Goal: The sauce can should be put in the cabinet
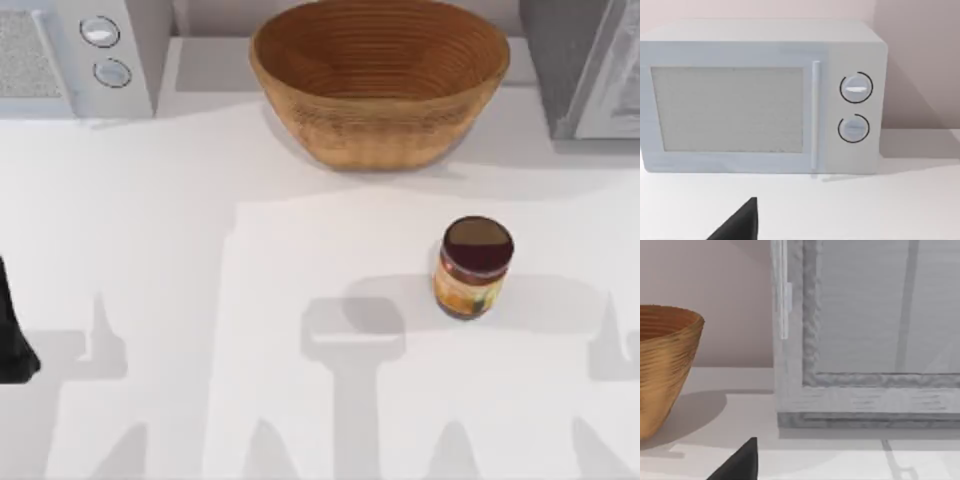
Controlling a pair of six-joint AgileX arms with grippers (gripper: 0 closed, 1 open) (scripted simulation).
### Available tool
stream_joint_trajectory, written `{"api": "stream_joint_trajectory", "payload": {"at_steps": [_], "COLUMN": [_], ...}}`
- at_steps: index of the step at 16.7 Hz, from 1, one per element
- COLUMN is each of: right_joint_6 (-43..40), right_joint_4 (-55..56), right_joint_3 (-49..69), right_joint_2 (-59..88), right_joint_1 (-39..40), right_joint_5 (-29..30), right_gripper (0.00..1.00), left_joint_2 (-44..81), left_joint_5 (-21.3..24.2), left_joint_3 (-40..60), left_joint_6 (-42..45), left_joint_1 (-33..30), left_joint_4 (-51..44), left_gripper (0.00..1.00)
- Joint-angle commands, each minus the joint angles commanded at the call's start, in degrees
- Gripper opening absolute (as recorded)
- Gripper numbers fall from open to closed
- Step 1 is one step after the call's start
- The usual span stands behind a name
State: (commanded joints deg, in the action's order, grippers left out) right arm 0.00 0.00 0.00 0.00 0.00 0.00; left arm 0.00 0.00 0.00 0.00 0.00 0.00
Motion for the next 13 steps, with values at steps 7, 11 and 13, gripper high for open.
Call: {"api": "stream_joint_trajectory", "payload": {"at_steps": [7,11,13], "right_joint_6": [-0.87,-1.75,-2.12], "right_joint_4": [3.25,10.38,15.00], "right_joint_3": [1.92,6.57,9.60], "right_joint_2": [7.83,21.63,30.25], "right_joint_1": [-0.36,-1.39,-2.04], "right_joint_5": [-4.65,-13.36,-19.05], "right_gripper": [1.00,1.00,1.00], "left_joint_2": [0.00,0.00,0.00], "left_joint_5": [0.00,0.00,0.00], "left_joint_3": [0.00,0.00,0.00], "left_joint_6": [0.00,0.00,0.00], "left_joint_1": [0.00,0.00,0.00], "left_joint_4": [0.00,0.00,0.00], "left_gripper": [1.00,1.00,1.00]}}
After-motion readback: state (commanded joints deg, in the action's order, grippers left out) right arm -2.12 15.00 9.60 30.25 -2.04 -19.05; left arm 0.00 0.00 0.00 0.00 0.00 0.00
